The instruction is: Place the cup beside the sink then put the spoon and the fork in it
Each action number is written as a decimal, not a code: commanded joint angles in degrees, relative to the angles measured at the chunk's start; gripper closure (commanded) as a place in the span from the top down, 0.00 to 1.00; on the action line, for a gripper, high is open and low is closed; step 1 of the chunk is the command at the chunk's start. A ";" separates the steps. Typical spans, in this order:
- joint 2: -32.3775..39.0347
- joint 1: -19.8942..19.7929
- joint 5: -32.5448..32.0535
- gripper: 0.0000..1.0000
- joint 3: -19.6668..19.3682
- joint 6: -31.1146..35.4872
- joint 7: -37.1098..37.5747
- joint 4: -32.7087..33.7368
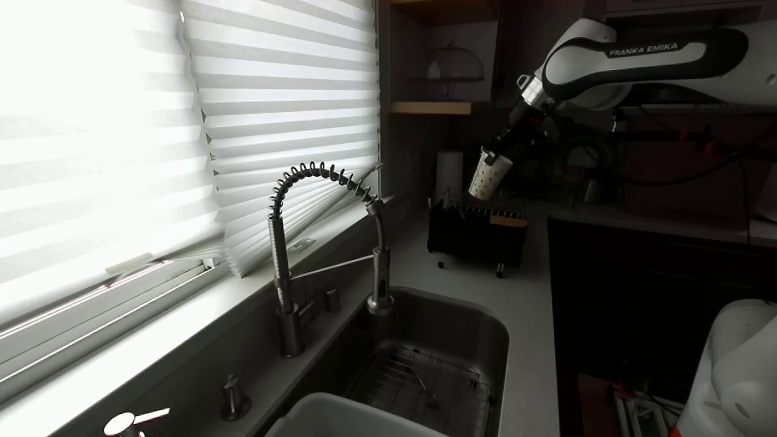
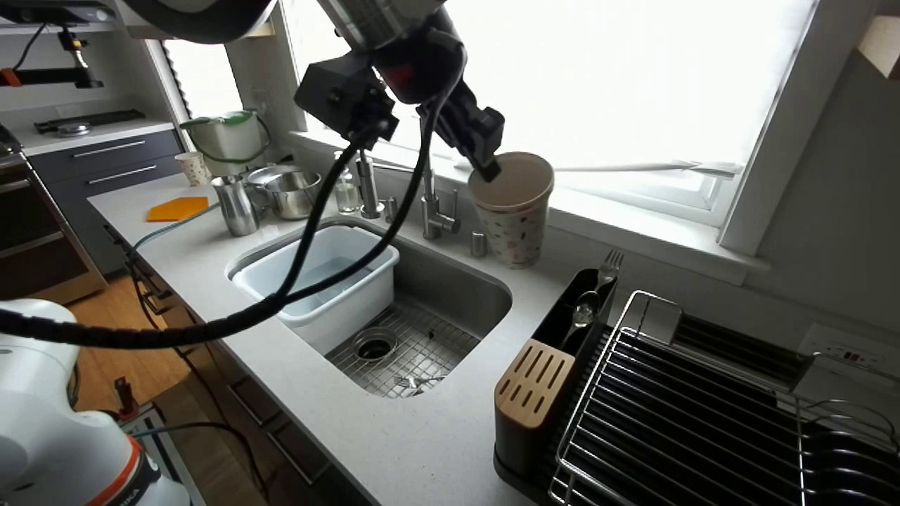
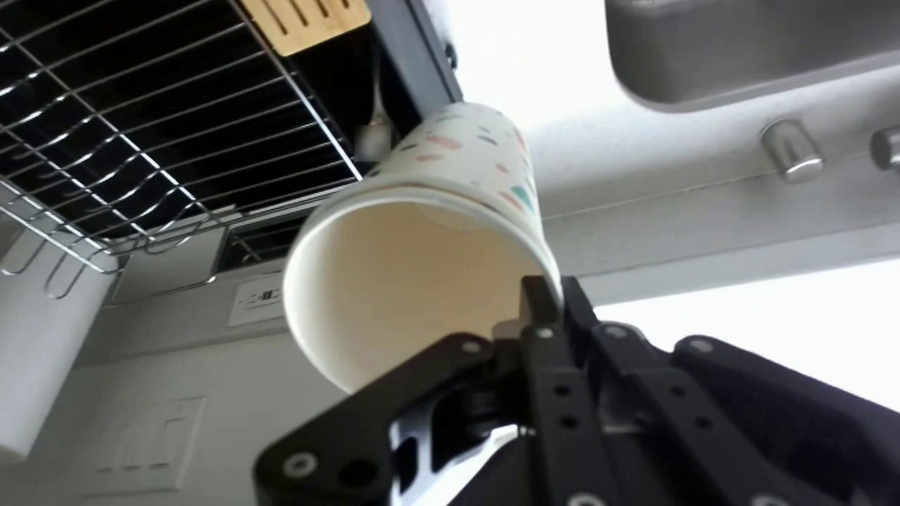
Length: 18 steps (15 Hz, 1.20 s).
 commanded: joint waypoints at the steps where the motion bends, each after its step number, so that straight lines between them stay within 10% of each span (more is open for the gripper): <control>1: -3.34 2.87 -3.20 0.01 1.41 -4.94 -0.53 -3.83; 18: 10.90 1.88 -15.57 0.01 2.24 25.39 1.40 -23.95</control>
